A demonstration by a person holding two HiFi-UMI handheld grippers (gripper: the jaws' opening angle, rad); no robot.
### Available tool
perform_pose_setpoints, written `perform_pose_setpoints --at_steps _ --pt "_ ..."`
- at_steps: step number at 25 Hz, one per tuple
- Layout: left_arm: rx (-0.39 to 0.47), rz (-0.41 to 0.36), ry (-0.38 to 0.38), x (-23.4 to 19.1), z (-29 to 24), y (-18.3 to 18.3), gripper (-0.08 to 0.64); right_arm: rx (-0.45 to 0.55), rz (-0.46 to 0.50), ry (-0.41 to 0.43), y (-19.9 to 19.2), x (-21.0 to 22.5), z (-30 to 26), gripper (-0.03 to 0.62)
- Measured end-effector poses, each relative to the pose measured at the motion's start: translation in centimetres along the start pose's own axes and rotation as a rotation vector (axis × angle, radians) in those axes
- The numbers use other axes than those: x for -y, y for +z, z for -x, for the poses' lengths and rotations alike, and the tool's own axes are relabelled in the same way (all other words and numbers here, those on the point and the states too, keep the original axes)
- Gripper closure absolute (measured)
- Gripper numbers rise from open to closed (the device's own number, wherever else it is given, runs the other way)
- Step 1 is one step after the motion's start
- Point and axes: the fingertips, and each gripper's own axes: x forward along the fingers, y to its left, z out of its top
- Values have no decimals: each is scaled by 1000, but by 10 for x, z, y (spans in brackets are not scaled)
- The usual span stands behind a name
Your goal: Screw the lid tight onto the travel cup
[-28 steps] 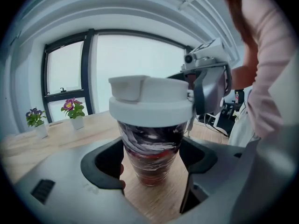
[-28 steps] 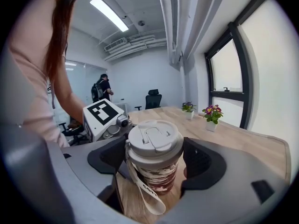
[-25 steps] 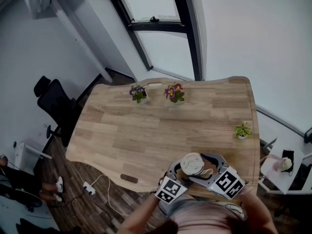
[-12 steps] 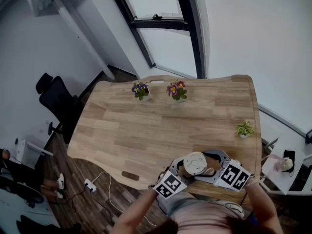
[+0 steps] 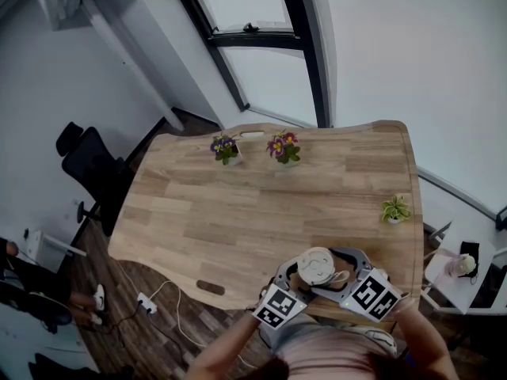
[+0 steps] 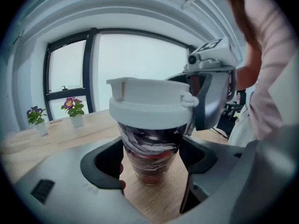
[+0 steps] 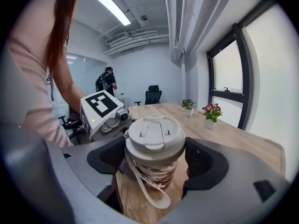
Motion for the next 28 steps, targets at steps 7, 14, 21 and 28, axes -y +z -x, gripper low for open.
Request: perform_pose_setpoints --at_steps 7,14,21,28 --pt "-46 -102 -173 6 -2 1 206 -19 43 77 0 -1 7 235" --pt "-38 -65 -76 4 -5 4 206 -5 19 -99 0 4 4 230" --pt "-16 -58 -98 3 -11 7 206 63 -35 -165 2 10 10 230" --pt "-36 -131 -234 7 -13 9 206 21 6 -42 0 12 13 230"
